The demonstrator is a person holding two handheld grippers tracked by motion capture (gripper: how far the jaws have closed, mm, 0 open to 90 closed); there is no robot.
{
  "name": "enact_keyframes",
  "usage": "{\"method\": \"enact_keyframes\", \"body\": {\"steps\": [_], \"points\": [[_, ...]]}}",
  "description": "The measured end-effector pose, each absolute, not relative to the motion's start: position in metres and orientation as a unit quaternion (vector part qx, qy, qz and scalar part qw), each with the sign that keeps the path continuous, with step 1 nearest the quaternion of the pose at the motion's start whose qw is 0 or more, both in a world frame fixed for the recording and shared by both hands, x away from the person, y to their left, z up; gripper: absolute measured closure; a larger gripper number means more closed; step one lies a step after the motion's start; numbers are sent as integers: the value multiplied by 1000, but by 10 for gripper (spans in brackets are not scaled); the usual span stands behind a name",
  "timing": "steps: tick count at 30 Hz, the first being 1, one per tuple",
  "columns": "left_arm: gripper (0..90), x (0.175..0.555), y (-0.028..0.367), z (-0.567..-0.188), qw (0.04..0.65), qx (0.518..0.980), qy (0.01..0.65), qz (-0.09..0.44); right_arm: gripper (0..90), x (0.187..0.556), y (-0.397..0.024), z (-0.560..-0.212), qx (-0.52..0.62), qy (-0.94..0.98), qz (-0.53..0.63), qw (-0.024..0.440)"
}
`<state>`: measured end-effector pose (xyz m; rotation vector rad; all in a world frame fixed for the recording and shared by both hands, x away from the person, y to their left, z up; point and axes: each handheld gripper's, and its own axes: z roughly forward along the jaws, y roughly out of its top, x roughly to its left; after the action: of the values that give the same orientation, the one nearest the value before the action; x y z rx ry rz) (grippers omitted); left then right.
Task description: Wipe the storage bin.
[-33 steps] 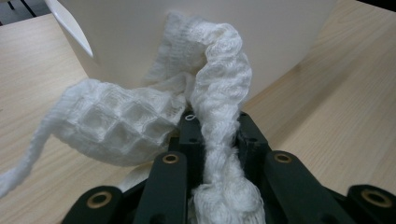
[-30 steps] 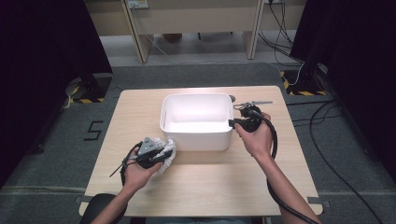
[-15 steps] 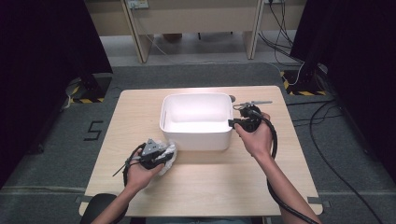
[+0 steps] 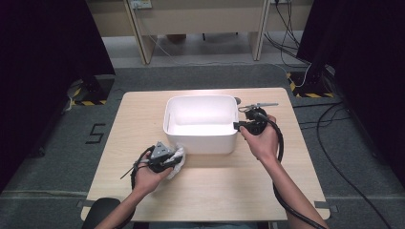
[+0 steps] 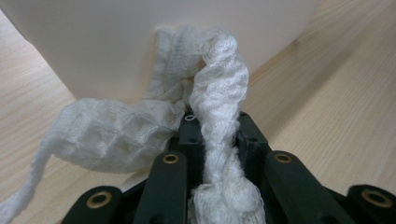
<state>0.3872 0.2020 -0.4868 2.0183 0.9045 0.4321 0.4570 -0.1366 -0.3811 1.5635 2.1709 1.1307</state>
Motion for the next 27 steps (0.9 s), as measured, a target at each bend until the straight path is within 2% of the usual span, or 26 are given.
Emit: {"method": "enact_keyframes", "body": {"steps": [27], "points": [[761,386,205,-447,468,786,353,199,737,457,-135,-382,535,740,392,117]]}}
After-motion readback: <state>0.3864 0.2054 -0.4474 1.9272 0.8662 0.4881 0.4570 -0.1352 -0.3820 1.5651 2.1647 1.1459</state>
